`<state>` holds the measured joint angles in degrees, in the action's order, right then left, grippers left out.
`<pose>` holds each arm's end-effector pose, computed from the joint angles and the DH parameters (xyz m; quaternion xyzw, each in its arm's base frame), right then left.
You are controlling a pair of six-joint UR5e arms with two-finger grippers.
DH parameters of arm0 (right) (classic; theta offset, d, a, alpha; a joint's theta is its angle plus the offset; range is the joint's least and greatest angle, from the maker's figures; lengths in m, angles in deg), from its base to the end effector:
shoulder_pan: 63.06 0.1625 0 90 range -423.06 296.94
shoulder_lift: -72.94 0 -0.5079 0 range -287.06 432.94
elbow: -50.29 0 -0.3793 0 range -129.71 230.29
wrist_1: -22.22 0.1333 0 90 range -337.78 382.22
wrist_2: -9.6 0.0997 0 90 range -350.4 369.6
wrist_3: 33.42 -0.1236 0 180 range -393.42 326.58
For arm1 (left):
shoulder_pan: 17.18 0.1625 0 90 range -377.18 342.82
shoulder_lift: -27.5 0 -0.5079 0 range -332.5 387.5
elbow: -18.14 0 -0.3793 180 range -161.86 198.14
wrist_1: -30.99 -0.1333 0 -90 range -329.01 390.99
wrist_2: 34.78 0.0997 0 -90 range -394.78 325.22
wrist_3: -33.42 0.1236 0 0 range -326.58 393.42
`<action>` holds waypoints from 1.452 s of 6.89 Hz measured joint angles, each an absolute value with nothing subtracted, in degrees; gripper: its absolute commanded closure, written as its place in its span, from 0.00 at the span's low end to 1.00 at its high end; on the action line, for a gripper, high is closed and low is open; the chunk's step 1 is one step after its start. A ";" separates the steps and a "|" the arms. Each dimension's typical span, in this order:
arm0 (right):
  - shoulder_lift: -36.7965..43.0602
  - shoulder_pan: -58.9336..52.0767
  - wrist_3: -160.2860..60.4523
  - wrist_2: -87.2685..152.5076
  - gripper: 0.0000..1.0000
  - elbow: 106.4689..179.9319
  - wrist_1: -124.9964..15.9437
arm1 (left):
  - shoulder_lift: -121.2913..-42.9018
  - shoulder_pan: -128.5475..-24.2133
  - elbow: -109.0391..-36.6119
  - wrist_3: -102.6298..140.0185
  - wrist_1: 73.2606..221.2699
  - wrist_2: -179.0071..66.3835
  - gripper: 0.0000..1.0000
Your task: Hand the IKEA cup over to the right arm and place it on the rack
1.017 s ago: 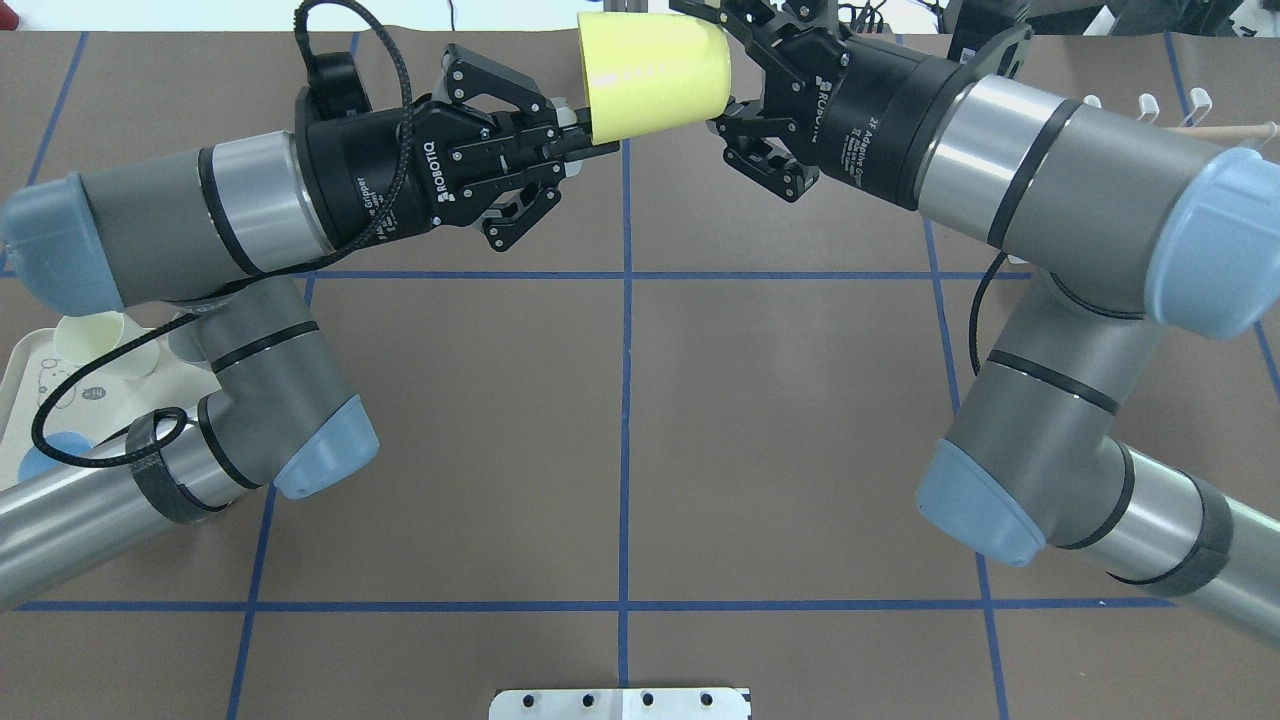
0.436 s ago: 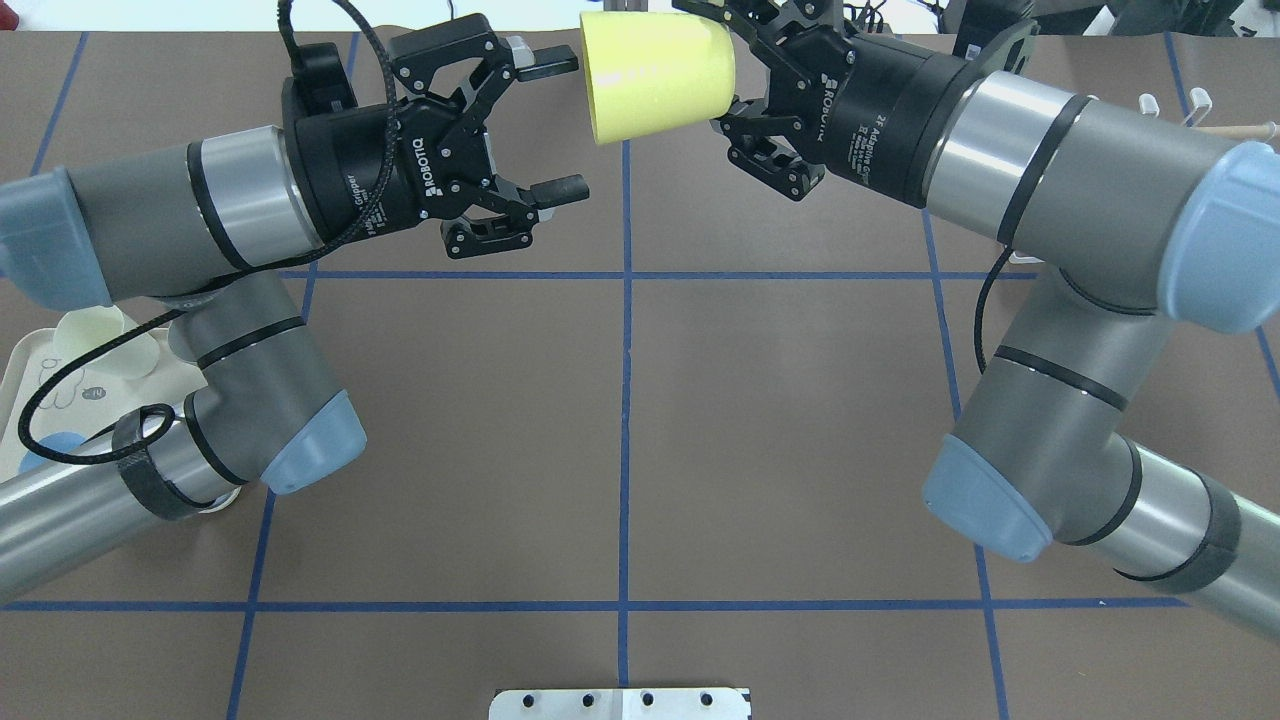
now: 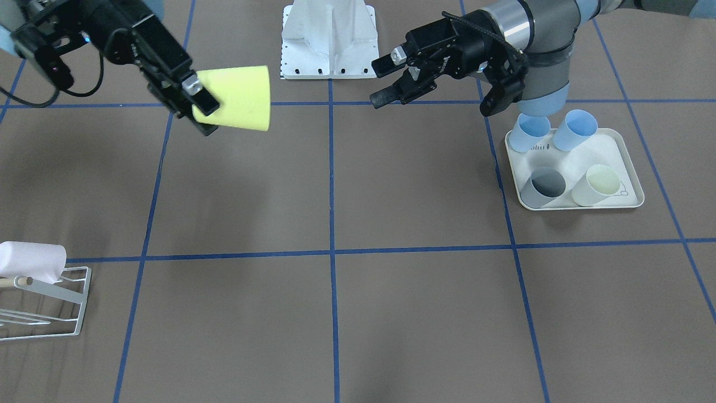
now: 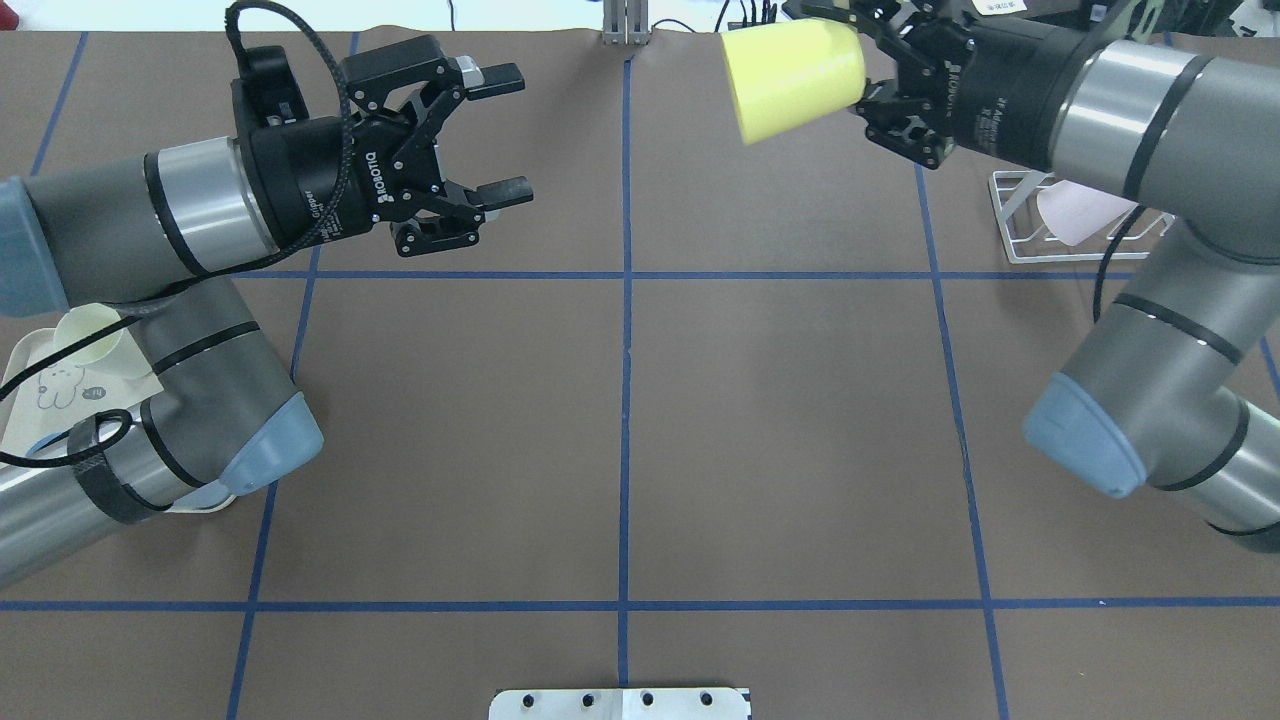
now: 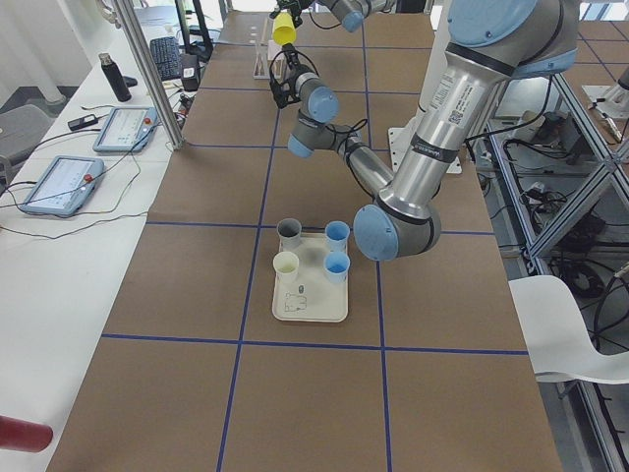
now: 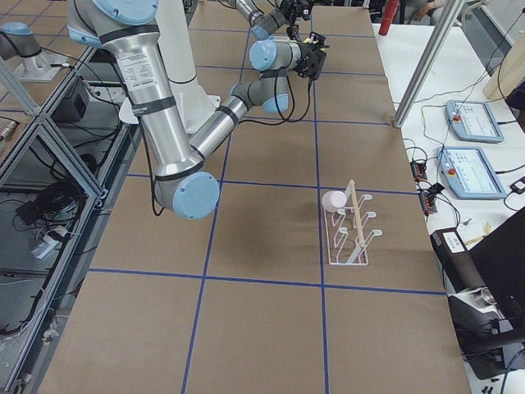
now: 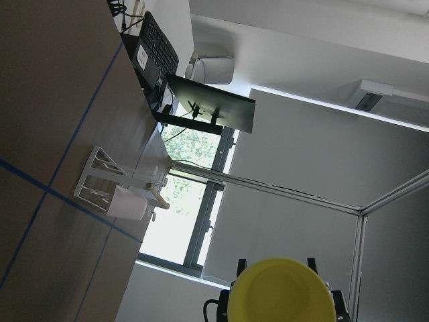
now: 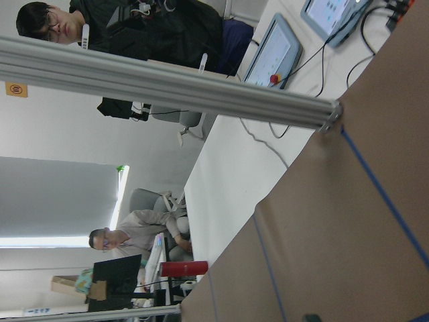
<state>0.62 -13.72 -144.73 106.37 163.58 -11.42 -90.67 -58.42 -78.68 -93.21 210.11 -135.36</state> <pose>-0.2681 -0.4943 0.2832 0.1437 -0.7367 0.3450 0.5636 0.3747 -0.4755 0.2421 -0.0078 0.8807 -0.2299 0.4142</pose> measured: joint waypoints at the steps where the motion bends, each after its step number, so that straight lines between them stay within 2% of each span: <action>1: -3.02 -10.11 -135.38 109.11 1.00 163.40 -13.53 | -90.03 -58.56 -78.66 -92.39 210.08 -135.32 0.00; 4: -9.32 -0.71 -102.02 113.43 1.00 163.28 -26.67 | -89.10 -58.58 -78.05 -91.92 210.02 -135.22 0.00; 6: -14.46 1.83 -85.12 112.21 1.00 162.65 -30.61 | -88.96 -58.53 -77.79 -91.91 210.02 -135.07 0.00; 10: -17.50 2.57 -74.32 107.00 1.00 158.35 -30.43 | -88.61 -58.43 -77.00 -91.18 210.02 -134.84 0.00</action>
